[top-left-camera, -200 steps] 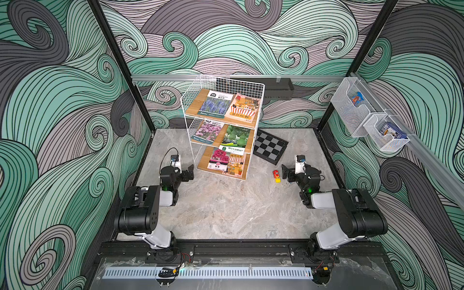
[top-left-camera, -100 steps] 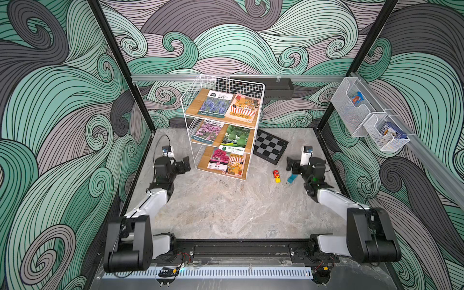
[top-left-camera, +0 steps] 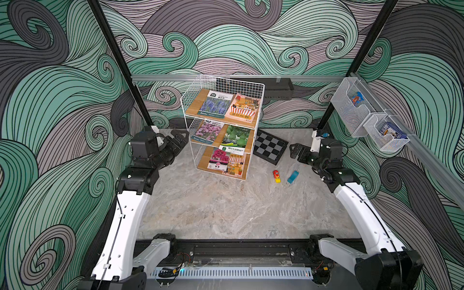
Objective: Take the seed bag off the shelf
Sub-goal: Pick up the seed packet from the shelf.
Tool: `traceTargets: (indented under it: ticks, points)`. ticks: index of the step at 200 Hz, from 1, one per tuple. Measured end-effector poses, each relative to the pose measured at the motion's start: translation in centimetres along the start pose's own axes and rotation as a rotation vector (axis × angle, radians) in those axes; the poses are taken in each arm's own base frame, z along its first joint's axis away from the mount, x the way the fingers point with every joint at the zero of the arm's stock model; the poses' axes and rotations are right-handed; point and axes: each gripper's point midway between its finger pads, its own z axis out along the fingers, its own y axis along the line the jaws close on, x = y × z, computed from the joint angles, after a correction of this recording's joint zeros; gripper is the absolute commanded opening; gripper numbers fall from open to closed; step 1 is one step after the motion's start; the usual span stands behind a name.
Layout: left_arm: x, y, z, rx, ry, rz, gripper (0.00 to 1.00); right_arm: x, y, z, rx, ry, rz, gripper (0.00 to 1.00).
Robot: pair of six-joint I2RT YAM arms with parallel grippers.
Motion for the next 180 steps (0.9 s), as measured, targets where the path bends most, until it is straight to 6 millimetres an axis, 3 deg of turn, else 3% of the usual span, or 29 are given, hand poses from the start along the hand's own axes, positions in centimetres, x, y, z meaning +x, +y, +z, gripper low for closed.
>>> traceTargets:
  ticks: [29, 60, 138, 180]
  points:
    - [0.9, -5.6, 0.7, 0.104, 0.081, -0.143, 0.99, 1.9, 0.6, -0.6, -0.024, 0.074, 0.023, 0.99]
    - [1.6, -8.0, 3.1, 0.114, 0.121, -0.242, 0.99, 2.6, 1.2, -1.5, -0.059, 0.098, 0.039, 0.99]
    - [-0.2, -7.9, 7.7, 0.009, 0.062, -0.334, 0.99, 4.0, 2.2, -2.3, -0.118, 0.140, 0.078, 0.99]
    - [0.6, -5.3, 9.9, -0.122, 0.083, -0.334, 0.99, 4.7, 2.2, -2.5, -0.127, 0.150, 0.092, 0.99]
